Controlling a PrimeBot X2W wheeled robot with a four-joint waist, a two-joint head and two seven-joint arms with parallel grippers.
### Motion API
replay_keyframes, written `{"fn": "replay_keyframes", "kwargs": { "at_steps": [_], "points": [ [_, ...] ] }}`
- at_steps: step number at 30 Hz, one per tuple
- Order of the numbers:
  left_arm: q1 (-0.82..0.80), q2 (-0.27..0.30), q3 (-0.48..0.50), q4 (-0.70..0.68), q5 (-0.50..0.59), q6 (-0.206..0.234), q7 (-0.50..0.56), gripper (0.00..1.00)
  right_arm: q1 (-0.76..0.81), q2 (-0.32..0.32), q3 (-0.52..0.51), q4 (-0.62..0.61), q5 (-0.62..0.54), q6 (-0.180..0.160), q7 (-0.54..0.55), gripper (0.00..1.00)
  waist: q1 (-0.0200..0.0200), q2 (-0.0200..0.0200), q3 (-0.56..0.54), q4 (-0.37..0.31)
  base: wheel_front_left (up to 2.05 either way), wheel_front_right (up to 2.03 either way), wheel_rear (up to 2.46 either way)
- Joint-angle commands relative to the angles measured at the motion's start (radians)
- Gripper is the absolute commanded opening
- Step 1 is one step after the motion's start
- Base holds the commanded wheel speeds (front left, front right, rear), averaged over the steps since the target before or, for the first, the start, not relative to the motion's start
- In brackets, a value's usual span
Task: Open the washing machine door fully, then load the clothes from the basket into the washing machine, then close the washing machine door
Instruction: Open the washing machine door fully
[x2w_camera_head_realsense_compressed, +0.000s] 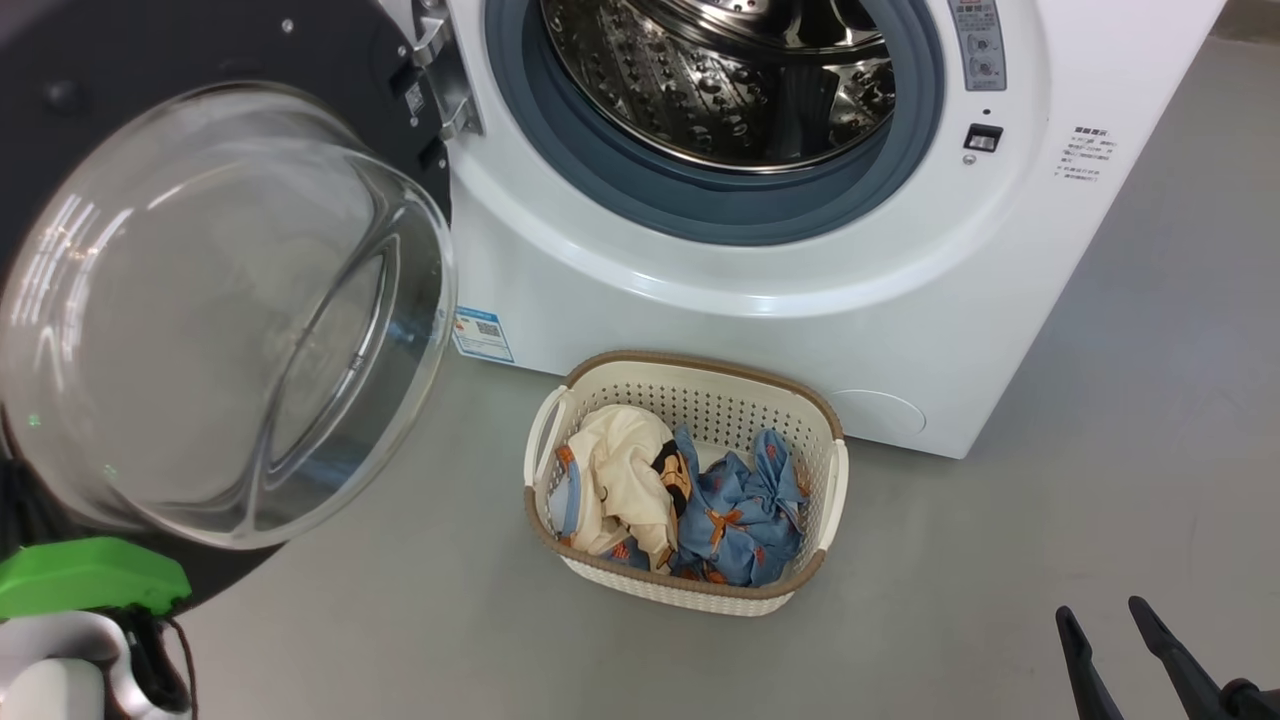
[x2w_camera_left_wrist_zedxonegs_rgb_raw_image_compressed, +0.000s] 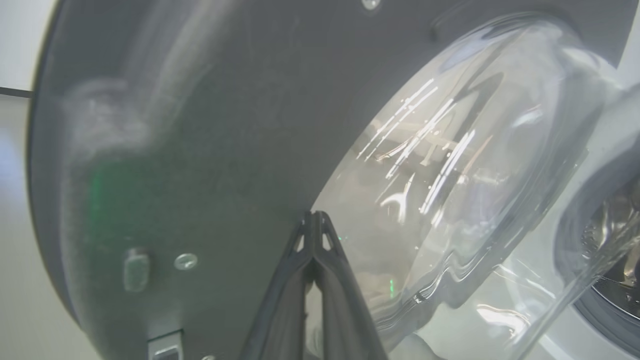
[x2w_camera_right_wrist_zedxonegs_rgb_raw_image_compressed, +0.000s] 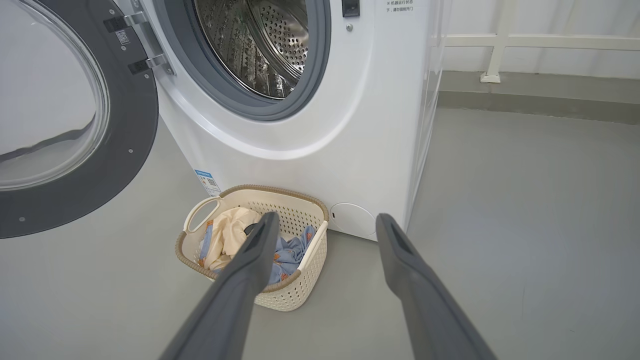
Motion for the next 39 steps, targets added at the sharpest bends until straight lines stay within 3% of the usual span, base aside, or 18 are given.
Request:
{"fn": "replay_keyframes", "kwargs": {
  "at_steps": [1,25,39],
  "points": [
    [-0.053,0.062,0.051,0.008,-0.001,0.001,-0.01,0.0,-0.022,-0.03,0.026,-0.022,0.016,0.002,-0.012,1.0,-0.0001,0.0,0.0,-0.003,0.0,0.0,0.0],
    [-0.13,0.077,0.135,0.129,0.086,-0.015,-0.019,0.0,-0.021,-0.011,0.033,-0.011,0.017,0.002,-0.012,1.0,-0.0001,0.0,-0.03,-0.013,0.0,0.0,0.0],
    [-0.065,0.025,0.111,-0.025,0.119,-0.027,-0.016,0.0,-0.006,0.006,0.03,-0.01,0.02,0.002,-0.012,1.0,-0.0001,0.0,-0.066,-0.002,0.0,0.0,0.0]
  ]
}}
